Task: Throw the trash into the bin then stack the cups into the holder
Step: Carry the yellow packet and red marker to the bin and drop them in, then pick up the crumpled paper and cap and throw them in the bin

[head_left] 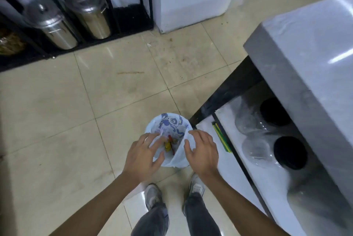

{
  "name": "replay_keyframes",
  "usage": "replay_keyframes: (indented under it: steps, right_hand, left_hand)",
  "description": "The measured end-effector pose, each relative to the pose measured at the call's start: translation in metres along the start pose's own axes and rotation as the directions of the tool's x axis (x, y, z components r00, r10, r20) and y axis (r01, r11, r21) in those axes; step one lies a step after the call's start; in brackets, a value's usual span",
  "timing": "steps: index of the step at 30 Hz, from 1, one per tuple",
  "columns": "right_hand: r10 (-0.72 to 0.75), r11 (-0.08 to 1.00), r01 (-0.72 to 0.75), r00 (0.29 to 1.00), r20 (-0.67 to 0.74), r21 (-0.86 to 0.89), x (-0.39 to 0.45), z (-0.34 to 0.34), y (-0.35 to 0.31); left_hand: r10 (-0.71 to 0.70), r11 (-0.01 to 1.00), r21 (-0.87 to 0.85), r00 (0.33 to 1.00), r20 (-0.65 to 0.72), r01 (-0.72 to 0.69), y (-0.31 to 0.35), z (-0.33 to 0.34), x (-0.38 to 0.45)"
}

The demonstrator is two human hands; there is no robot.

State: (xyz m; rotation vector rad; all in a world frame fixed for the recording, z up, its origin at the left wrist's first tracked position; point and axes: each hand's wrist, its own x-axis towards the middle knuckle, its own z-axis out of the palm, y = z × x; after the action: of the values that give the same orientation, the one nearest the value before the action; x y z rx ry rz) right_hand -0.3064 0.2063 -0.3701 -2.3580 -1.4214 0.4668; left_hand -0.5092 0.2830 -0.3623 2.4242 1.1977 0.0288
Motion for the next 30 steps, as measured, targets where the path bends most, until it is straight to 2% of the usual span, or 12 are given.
replay_keyframes:
  steps: [3, 7, 13, 16, 22, 30]
  right_hand:
    - [-0.007, 0.999, 0.005, 0.998, -0.065, -0.034, -0.019, -0.055, -0.020]
    - [-0.031, 0.998, 0.023, 0.991, -0.132, -0.064, -0.046, -0.122, -0.044]
    - [-0.026, 1.000, 0.028, 0.965, -0.260, 0.005, -0.088, -0.200, -0.059]
    - [-0.039, 0.997, 0.059, 0.938, -0.345, 0.050, -0.112, -0.241, -0.050]
    - [-0.014, 0.995, 0.062, 0.860, -0.510, 0.079, -0.163, -0.320, -0.009]
    - [0.090, 0.994, -0.021, 0.706, -0.703, 0.106, -0.249, -0.406, 0.066]
  left_hand:
    - [0.023, 1.000, 0.005, 0.999, -0.032, -0.023, 0.024, -0.057, -0.014]
    - [0.129, 0.992, 0.009, 0.986, -0.103, -0.129, 0.059, -0.118, -0.032]
    - [0.205, 0.975, -0.055, 0.967, -0.150, -0.215, 0.125, -0.181, -0.051]
    - [0.287, 0.951, -0.067, 0.940, -0.184, -0.303, 0.163, -0.205, -0.054]
    - [0.440, 0.878, -0.073, 0.856, -0.272, -0.474, 0.259, -0.225, -0.059]
    - [0.629, 0.733, -0.068, 0.713, -0.309, -0.677, 0.400, -0.207, -0.075]
